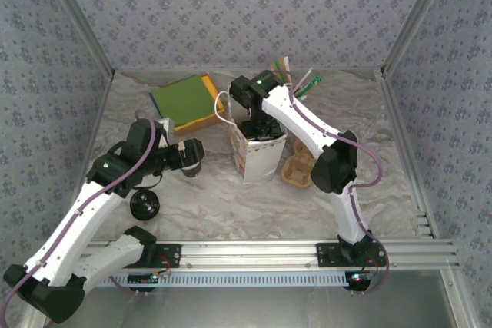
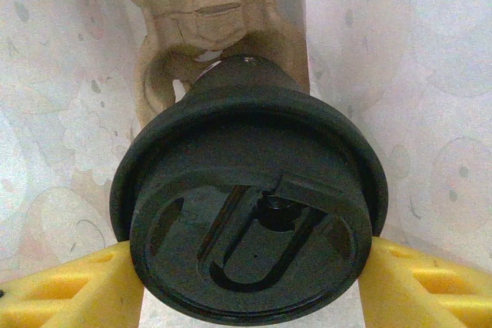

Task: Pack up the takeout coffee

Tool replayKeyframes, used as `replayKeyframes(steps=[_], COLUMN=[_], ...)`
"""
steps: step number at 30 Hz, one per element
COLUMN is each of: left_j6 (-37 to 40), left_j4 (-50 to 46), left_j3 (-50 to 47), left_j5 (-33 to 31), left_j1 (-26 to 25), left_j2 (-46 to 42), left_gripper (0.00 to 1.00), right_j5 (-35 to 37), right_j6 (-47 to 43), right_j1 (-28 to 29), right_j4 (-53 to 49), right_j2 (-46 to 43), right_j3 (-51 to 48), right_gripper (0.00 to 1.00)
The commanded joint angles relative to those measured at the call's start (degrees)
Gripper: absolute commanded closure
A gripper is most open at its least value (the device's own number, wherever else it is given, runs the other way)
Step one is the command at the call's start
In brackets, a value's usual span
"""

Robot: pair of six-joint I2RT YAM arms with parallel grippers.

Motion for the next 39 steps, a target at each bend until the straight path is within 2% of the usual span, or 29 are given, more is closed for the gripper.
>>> replayKeyframes(steps=[1, 39], left_j6=[-0.2, -0.3], left_j4=[1.0, 1.5], left_j3=[0.5, 0.6], left_j5=[0.5, 0.9], left_j1=[-0.2, -0.3], left_j2=[-0.4, -0.1], left_gripper=[0.0, 0.0], right_j5=[0.0, -0.1], right_j6=[-0.5, 0.0], right_j1=[-0.1, 0.4], right_j4=[-5.8, -8.6], right_j2=[-0.9, -0.6], right_j3=[0.6, 5.0], right_gripper=[0.32, 0.32])
